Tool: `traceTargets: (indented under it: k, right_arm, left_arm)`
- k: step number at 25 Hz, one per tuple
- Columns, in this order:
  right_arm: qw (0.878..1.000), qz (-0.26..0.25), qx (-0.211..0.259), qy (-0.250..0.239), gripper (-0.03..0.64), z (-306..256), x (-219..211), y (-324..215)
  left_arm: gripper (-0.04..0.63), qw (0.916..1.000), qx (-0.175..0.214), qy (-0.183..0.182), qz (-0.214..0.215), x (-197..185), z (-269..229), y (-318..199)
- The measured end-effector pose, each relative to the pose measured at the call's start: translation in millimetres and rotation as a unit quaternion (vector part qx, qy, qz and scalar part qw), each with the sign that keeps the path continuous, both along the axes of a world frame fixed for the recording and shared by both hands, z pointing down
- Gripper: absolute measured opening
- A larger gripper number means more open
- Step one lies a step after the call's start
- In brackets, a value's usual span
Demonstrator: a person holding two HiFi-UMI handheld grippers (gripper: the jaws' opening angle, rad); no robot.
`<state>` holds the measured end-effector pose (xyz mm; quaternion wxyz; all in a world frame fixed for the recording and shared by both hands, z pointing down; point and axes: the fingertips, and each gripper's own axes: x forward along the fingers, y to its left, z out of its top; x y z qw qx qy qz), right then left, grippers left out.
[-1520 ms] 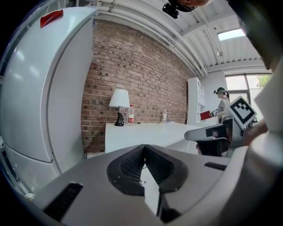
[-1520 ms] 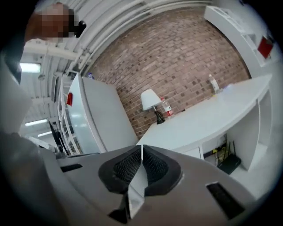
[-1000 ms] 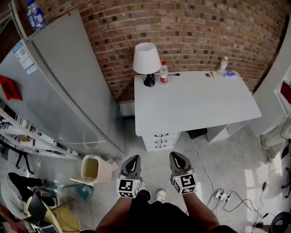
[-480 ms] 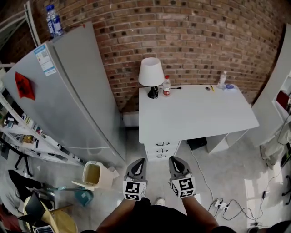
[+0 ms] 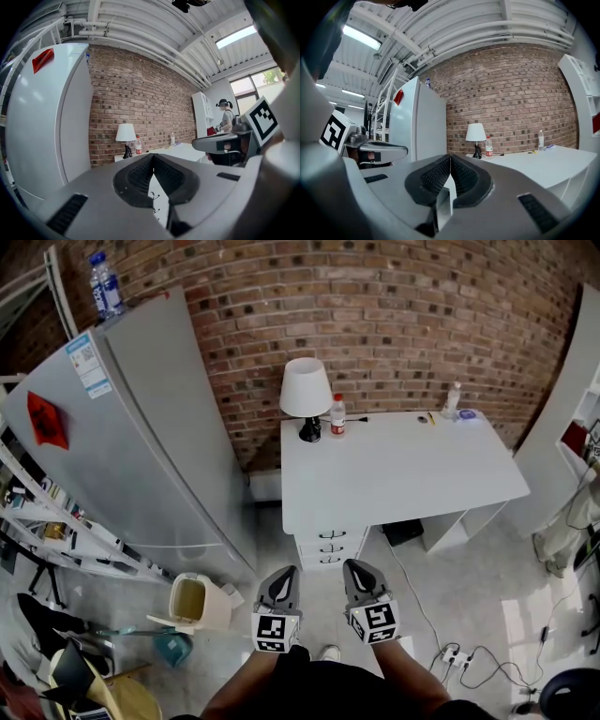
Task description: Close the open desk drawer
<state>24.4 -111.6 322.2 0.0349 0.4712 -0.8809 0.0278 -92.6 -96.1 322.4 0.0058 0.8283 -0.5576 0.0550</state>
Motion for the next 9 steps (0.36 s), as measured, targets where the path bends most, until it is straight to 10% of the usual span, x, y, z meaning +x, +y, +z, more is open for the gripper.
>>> traceTargets:
  k: [9]
  right_arm:
    - [1.0,-0.004,-0.006,0.01,0.031,3,15,-3]
  left_arm:
    - [0.008,0.9999,0.012,0.003,0.001,14,0,-7]
